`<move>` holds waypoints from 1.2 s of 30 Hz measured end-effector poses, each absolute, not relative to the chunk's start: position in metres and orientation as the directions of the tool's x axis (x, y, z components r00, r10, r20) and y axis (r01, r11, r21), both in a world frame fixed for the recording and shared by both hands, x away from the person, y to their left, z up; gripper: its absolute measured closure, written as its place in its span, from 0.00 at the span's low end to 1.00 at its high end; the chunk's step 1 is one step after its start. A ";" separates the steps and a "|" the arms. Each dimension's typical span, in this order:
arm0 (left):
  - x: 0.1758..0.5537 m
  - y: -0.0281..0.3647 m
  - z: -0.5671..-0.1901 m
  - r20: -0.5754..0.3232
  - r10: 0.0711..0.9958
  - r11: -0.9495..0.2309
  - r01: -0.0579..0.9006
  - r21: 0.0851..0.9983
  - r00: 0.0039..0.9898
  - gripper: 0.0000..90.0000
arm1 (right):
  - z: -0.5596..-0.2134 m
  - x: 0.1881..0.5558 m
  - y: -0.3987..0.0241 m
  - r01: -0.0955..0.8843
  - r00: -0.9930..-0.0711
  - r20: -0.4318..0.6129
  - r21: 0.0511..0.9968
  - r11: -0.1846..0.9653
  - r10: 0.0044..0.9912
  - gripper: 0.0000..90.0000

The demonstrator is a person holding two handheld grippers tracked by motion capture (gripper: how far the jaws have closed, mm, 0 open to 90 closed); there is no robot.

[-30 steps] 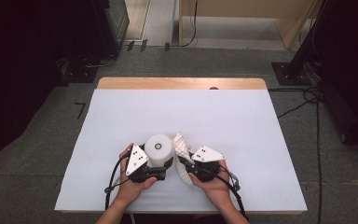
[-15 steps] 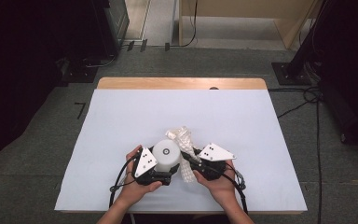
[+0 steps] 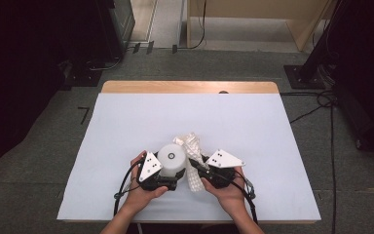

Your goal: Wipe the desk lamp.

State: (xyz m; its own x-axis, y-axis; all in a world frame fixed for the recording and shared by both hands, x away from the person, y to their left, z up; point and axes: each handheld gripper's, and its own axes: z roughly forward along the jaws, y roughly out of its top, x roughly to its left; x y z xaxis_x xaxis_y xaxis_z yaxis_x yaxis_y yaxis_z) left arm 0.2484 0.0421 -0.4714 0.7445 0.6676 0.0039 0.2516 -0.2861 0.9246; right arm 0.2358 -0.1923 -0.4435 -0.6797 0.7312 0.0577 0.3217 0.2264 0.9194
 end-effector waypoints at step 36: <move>0.241 0.051 -0.461 -0.027 0.767 -0.203 0.281 0.938 0.641 0.09 | -0.469 0.255 -0.214 0.450 -0.463 -0.031 0.853 0.266 0.886 0.81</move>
